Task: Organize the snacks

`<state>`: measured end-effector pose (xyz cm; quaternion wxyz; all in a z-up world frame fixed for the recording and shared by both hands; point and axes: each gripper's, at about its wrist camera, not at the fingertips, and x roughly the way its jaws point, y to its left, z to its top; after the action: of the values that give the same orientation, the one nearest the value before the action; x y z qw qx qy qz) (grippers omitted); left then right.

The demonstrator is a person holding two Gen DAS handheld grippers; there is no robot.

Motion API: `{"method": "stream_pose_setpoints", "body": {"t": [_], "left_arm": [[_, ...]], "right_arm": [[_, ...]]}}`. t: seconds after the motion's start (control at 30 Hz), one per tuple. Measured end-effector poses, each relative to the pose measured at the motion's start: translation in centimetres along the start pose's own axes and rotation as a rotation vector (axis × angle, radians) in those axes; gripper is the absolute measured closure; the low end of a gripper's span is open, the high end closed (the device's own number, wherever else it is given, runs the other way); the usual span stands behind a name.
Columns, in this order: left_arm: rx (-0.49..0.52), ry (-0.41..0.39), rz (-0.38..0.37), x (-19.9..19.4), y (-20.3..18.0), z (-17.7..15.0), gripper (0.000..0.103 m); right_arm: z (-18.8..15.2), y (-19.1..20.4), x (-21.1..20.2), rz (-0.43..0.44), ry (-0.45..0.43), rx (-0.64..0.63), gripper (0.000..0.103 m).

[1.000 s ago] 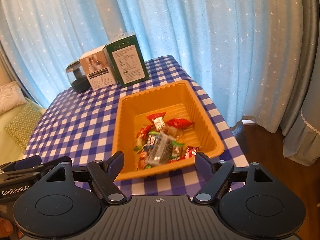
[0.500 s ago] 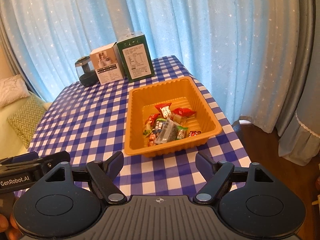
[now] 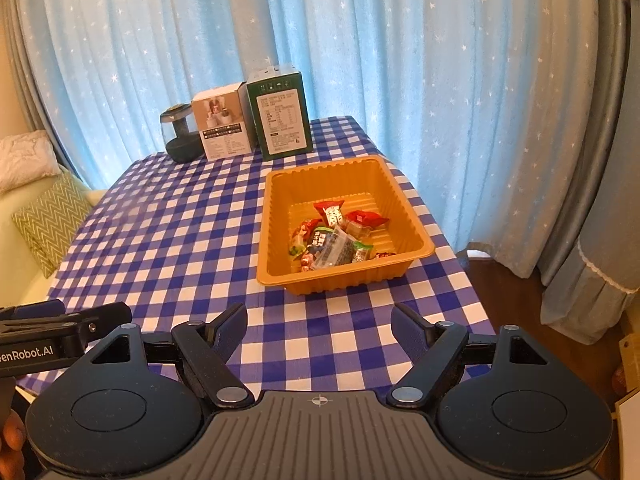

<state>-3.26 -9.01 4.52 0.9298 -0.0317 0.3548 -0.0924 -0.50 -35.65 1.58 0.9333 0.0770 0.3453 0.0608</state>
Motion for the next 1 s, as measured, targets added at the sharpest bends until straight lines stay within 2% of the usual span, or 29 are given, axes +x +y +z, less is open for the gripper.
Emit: {"method": "stream_pose_setpoints", "body": {"t": [0.43, 1.0], "left_arm": [[0.024, -0.024, 0.024, -2.0, -0.5, -0.7, 0.000], [0.029, -0.029, 0.018, -2.3, -0.6, -0.8, 0.000]], "right_arm": [[-0.7, 0.9, -1.9, 0.011, -0.014, -0.017, 0.024], [-0.9, 0.7, -2.2, 0.019, -0.022, -0.010, 0.024]]}}
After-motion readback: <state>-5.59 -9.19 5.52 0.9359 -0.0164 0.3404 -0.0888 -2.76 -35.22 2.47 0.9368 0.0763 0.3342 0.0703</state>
